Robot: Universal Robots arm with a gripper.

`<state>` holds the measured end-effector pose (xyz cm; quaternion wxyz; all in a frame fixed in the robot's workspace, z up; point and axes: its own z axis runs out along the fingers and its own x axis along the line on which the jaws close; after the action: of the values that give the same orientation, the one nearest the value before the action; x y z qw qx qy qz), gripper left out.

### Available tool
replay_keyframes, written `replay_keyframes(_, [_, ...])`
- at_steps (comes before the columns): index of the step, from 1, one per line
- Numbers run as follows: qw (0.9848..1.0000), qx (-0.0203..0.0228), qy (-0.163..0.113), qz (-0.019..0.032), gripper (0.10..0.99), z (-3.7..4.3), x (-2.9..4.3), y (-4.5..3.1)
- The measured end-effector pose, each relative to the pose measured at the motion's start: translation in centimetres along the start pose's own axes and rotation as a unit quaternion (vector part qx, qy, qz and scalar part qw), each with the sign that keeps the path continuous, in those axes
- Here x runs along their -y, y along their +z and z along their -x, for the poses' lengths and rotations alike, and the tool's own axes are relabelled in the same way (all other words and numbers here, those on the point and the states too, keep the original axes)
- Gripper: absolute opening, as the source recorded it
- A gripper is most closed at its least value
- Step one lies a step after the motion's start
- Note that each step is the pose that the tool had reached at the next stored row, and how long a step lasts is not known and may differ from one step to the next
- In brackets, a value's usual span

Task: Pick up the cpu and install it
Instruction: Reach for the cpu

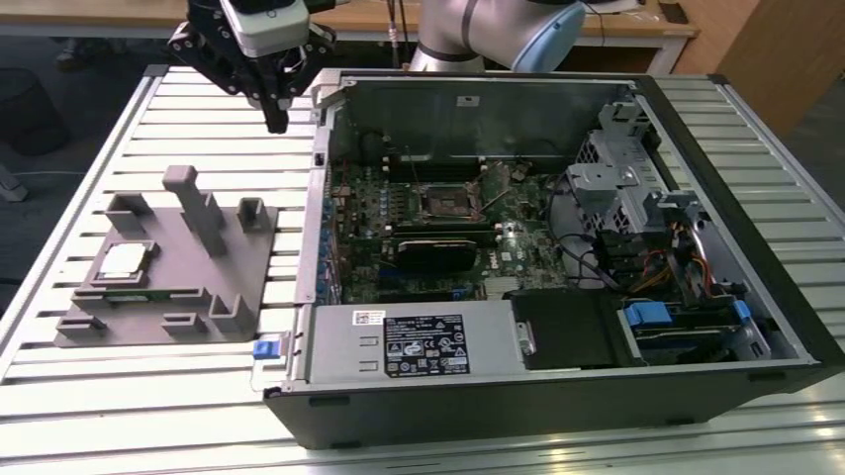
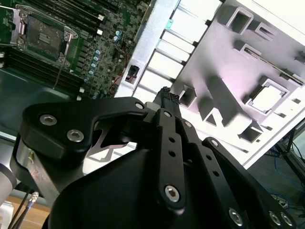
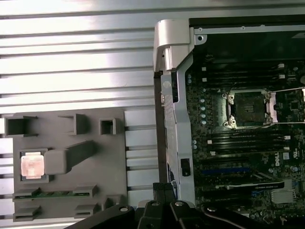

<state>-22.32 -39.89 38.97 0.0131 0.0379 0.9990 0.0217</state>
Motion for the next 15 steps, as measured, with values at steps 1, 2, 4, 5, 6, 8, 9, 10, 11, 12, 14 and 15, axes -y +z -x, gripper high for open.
replay_keyframes(1, [1.0000,0.0000,0.000,0.0000,0.106,-0.07,0.01,0.00])
replay_keyframes(2, [1.0000,0.0000,0.000,0.0000,0.106,-0.15,0.01,0.00])
replay_keyframes(4, [1.0000,0.0000,0.000,0.0000,0.106,-0.29,0.02,0.01])
replay_keyframes(5, [1.0000,0.0000,0.000,0.0000,0.106,-0.36,0.03,0.01])
replay_keyframes(6, [1.0000,0.0000,0.000,0.0000,0.106,-0.43,0.03,0.01])
replay_keyframes(8, [1.0000,0.0000,0.000,0.0000,0.106,-0.57,0.04,0.01])
replay_keyframes(9, [1.0000,0.0000,0.000,0.0000,0.106,-0.65,0.05,0.01])
replay_keyframes(10, [1.0000,0.0000,0.000,0.0000,0.106,-0.71,0.06,0.01])
replay_keyframes(11, [1.0000,0.0000,0.000,0.0000,0.106,-0.77,0.06,0.01])
replay_keyframes(12, [1.0000,0.0000,0.000,0.0000,0.106,-0.84,0.06,0.02])
replay_keyframes(14, [1.0000,0.0000,0.000,0.0000,0.106,-0.97,0.08,0.02])
replay_keyframes(15, [1.0000,0.0000,0.000,0.0000,0.106,-1.04,0.08,0.02])
